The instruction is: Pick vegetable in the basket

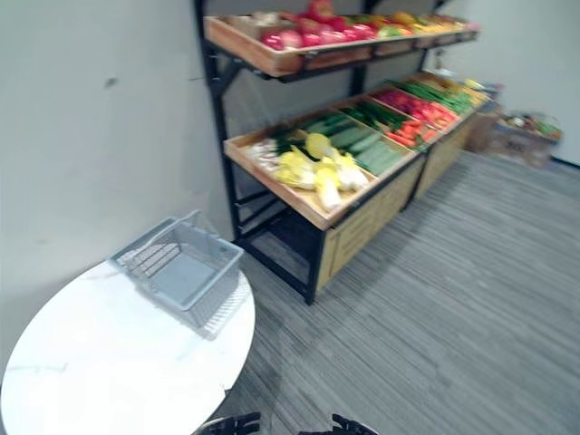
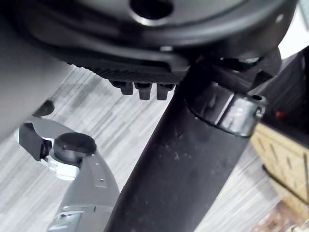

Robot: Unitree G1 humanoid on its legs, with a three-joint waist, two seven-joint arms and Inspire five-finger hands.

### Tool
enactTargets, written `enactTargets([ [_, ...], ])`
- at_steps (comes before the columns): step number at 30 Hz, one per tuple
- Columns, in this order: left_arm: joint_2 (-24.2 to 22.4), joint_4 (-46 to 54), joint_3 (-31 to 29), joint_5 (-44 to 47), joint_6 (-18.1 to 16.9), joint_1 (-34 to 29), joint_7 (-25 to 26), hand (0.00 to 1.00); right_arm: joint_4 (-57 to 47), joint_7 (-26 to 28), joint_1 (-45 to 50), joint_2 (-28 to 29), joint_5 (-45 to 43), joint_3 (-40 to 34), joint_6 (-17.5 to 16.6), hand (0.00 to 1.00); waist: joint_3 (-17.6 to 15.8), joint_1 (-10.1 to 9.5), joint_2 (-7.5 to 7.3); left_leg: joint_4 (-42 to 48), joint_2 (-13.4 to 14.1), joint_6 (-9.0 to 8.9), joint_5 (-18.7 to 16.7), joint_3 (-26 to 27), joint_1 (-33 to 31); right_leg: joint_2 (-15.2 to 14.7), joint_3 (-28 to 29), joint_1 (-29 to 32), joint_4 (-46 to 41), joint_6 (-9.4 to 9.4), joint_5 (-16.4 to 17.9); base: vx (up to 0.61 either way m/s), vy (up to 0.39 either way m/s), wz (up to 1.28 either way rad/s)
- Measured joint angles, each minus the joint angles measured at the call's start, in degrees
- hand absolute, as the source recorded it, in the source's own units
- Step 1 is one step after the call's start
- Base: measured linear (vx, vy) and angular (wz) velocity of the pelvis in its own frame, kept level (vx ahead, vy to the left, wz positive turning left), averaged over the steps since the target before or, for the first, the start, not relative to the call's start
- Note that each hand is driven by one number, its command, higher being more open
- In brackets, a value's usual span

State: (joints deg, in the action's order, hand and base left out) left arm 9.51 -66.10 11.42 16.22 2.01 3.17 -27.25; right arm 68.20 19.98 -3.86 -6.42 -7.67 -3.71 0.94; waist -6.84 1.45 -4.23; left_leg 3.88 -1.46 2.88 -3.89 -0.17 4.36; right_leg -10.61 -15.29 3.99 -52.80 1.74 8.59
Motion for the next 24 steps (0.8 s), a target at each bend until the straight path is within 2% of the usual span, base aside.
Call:
enactTargets([
  [1,0.1,-0.1,-1.3,1.4,0.8,-0.2,0.1,1.0,-0.7,0.0,0.1,0.0,-1.5,0.9,0.0,1.0,0.0,0.02,0.54,0.0,0.9,0.01,-0.6,-2.7,0.6,2.0,2.4,1.8,0.9,-1.37,4.1,0.17,-0.03,1.25],
  [2,0.1,-0.3,-1.8,2.4,1.1,-0.5,0.2,1.0,-1.4,0.1,0.2,-0.1,-2.1,0.9,0.0,1.0,0.0,0.0,1.27,0.1,2.0,-0.23,-1.2,-5.4,1.2,3.8,4.1,3.3,4.3,-2.41,6.0,0.21,-0.054,1.1],
  [3,-0.1,-0.4,-2.4,2.9,1.2,-0.6,0.3,1.0,-1.7,0.1,0.1,-0.2,-2.1,1.0,0.0,1.0,0.0,-0.09,1.63,0.1,2.7,-0.41,-1.5,-6.6,1.5,4.7,5.3,4.2,6.5,-2.71,6.5,0.18,-0.061,1.04],
  [5,-0.7,-0.3,-5.4,2.7,1.4,-1.1,0.4,1.0,-2.8,0.5,0.0,-0.6,-2.2,3.7,-0.4,1.0,0.2,-0.12,2.32,0.3,4.4,-1.3,-2.9,-10.5,1.6,8.2,11.4,7.3,16.9,-3.6,6.4,0.18,-0.116,0.98],
  [6,-0.9,-0.2,-6.3,1.5,1.2,-1.1,0.4,1.0,-3.4,0.8,0.0,-0.8,-2.2,5.8,-0.5,1.0,0.3,-0.15,2.37,1.1,4.7,-2.13,-4.1,-13.3,0.7,9.9,17.1,7.9,24.9,-5.57,5.1,0.21,-0.239,1.1],
  [8,-1.0,0.7,-6.2,-0.5,1.1,-1.2,0.3,1.0,-3.2,0.7,-0.5,-1.2,-2.0,9.2,-0.2,1.0,0.4,-0.14,1.93,3.3,3.5,-3.2,-6.6,-17.7,-0.7,10.0,24.4,7.1,36.7,-8.77,3.0,0.22,-0.35,1.35],
  [9,-1.1,0.8,-6.1,-1.3,0.9,-1.2,0.5,1.0,-2.3,0.9,-1.1,-1.6,-2.0,10.9,0.1,1.0,0.6,-0.25,1.68,4.9,2.9,-4.1,-8.1,-19.3,-1.2,9.6,23.8,5.7,37.8,-6.8,-3.4,0.22,-0.313,1.39],
  [11,-2.3,1.1,-6.1,-1.3,0.7,-1.4,0.4,1.0,-0.2,1.2,-2.4,-3.0,-1.5,12.2,1.0,1.0,1.2,-0.95,3.52,5.4,4.7,-4.99,-7.7,-14.9,-1.4,9.7,19.3,4.8,35.6,-4.63,-1.5,0.23,-0.239,1.27],
  [12,-2.7,1.2,-6.2,-1.8,0.5,-1.8,0.4,1.0,1.1,1.3,-3.3,-3.3,-0.7,12.7,1.9,1.0,1.6,-1.0,4.3,5.0,6.2,-6.25,-7.2,-13.9,-1.2,10.1,16.8,3.6,35.3,-4.05,-0.9,0.24,-0.244,1.09],
  [14,-2.5,1.4,-6.2,-1.8,0.1,-1.9,0.5,1.0,2.6,1.8,-4.3,-3.3,0.2,14.1,2.6,1.0,1.7,-1.33,4.48,4.0,7.7,-8.49,-5.6,-12.7,-0.8,10.8,14.4,2.0,35.3,-3.81,-0.7,0.23,-0.239,1.02],
  [17,-2.4,1.8,-6.0,-1.7,-0.3,-2.2,0.3,1.0,2.4,2.8,-4.4,-2.9,0.8,14.5,4.7,1.0,2.1,-1.33,3.4,2.5,8.5,-9.63,-2.9,-8.5,-0.9,10.4,11.4,-0.4,36.2,-2.47,0.1,0.17,-0.152,0.81],
  [19,-2.1,1.7,-5.3,-1.8,-0.2,-2.2,0.2,1.0,2.5,2.8,-4.3,-2.9,0.8,14.5,5.6,1.0,2.7,-0.79,3.1,2.0,8.4,-9.37,-1.2,-3.3,-1.8,9.3,8.0,-1.5,37.4,-2.29,0.2,0.11,-0.076,0.91],
  [21,-2.1,1.7,-2.4,-1.8,-0.2,-2.0,-0.5,1.0,2.5,2.8,-3.7,-3.1,0.8,13.6,5.6,1.0,3.1,0.48,2.85,1.3,8.0,-8.28,0.7,6.0,-3.0,8.2,3.4,-3.3,38.1,-2.28,0.2,0.09,-0.006,1.27],
  [23,-2.5,1.7,-0.5,-1.7,0.0,-1.7,-0.7,1.0,2.4,2.8,-2.6,-3.6,0.8,13.1,5.6,1.0,4.2,1.3,3.01,0.9,8.5,-7.38,1.8,8.5,-3.4,8.2,1.5,-2.5,34.1,-2.26,0.2,0.07,0.022,1.24],
  [24,-2.5,1.6,-0.6,-0.9,0.3,-1.7,-0.5,1.0,1.8,4.0,-2.9,-3.9,0.5,12.6,5.6,1.0,3.9,1.4,4.17,0.9,10.1,-7.29,1.9,7.8,-3.5,9.7,4.0,-0.4,33.3,-1.94,2.9,0.01,0.011,0.92],
])
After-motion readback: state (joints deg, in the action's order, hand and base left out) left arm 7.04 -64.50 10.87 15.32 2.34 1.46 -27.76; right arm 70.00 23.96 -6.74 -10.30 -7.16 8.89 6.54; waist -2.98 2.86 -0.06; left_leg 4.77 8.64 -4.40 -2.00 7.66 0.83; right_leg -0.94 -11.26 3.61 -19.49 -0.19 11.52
